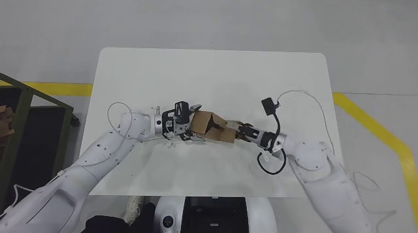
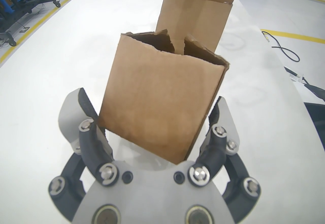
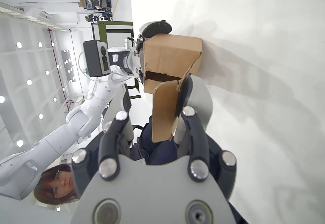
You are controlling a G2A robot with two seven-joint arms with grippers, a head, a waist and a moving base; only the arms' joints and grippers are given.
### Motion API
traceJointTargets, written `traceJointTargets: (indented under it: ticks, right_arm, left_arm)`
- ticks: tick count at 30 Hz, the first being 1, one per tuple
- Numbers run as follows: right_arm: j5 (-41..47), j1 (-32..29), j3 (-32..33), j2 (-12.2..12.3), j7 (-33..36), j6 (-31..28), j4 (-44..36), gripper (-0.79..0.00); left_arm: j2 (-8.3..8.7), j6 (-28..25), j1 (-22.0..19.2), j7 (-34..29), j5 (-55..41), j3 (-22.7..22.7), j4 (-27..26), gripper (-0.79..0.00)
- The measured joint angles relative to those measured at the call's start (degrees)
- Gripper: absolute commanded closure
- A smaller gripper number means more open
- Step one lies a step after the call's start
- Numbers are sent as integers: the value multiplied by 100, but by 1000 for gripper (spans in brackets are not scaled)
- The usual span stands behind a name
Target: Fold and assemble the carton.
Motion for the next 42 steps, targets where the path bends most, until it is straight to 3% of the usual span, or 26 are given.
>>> traceJointTargets:
  ticks: [10, 22, 33, 42]
  right_arm:
    - [520, -232, 222, 61, 283, -386, 14, -314]
    - [-302, -6, -35, 77, 27, 383, 83, -123]
    - [-260, -23, 96, 122, 59, 408, 424, -126]
    - [-192, 314, -104, 85, 73, 343, 855, -120]
  left_arm:
    - [-20, -62, 15, -85, 20, -50, -60, -785]
    - [-15, -67, 44, -118, 52, -178, -123, -785]
    - [72, -215, 171, 63, 124, -406, -56, -785]
    - [3, -612, -6, 340, 403, -171, 163, -785]
